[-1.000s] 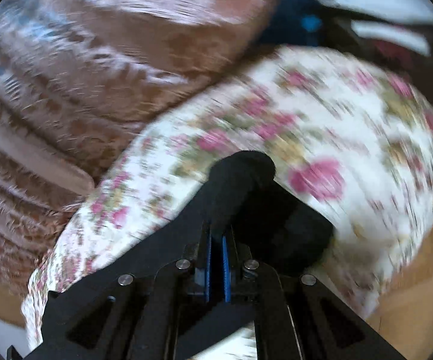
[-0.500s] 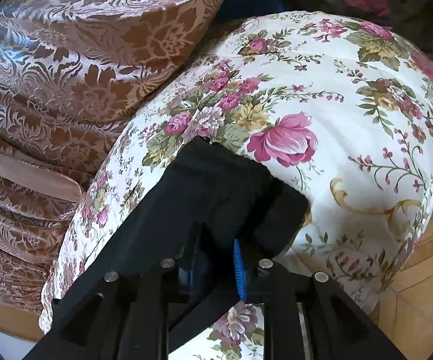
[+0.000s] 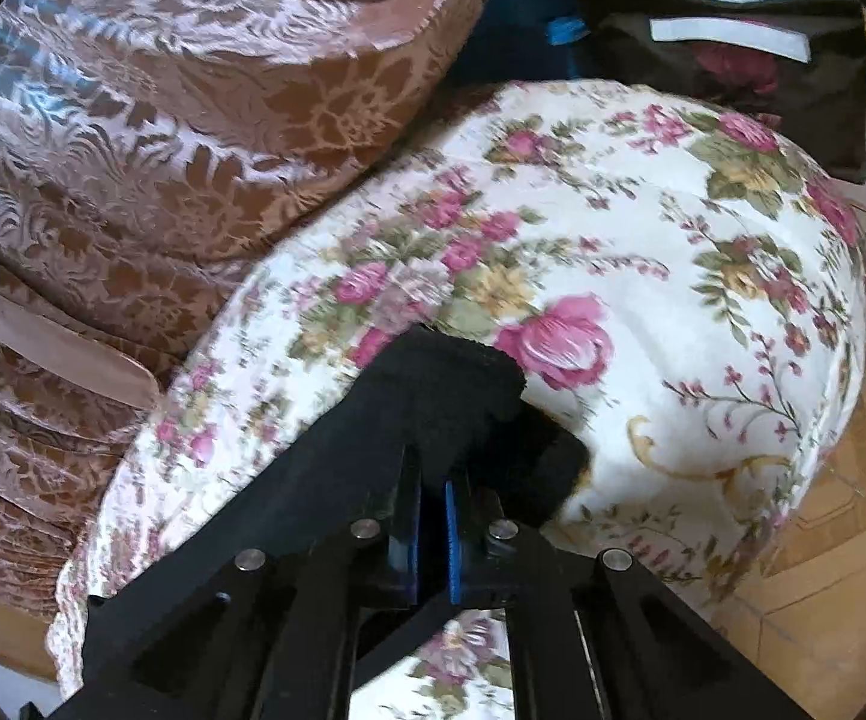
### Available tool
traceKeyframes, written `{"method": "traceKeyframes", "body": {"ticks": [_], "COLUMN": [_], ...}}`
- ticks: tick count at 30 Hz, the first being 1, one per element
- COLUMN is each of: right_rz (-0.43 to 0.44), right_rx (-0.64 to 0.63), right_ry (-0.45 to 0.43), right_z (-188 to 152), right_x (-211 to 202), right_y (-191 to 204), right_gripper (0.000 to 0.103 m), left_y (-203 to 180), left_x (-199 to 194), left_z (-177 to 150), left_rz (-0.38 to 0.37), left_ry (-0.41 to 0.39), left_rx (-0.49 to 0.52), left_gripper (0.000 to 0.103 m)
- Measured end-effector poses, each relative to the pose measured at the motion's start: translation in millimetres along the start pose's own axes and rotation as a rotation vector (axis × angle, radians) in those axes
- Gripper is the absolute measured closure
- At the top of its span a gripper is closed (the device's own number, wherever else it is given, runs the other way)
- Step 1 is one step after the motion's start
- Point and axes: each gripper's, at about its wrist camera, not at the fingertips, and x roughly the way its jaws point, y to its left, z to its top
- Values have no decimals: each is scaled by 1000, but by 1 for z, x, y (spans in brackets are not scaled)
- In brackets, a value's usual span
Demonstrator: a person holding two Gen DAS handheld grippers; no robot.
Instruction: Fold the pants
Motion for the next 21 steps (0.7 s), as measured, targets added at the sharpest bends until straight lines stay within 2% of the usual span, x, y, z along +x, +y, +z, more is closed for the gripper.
{"method": "traceKeyframes", "body": {"ticks": [7, 11, 13, 15, 17, 21], "right_rz": [-68, -114, -143, -177, -210, -269], "right_rx": [26, -33, -60, -88, -123, -220], "right_ry": [54, 52, 50, 37, 19, -35], "right_z": [-16, -15, -15, -15, -16, -23], "right_x": [27, 25, 22, 16, 10, -10], "right_y": [-20, -13, -8, -3, 2, 20], "right_gripper": [97, 96, 90, 80, 71, 66], "left_y": [-3, 0, 4, 8, 10, 11], "left_x": [12, 10, 9, 7, 4, -4], "left_z": [-7, -9, -8, -8, -8, -8], "left_rz": [-9, -24, -37, -45, -50, -44], "left_ry": [50, 42, 38, 37, 31, 12], "left_rx": [16, -2, -32, -62, -78, -96], "left_gripper": [97, 96, 94, 84, 83, 81]}}
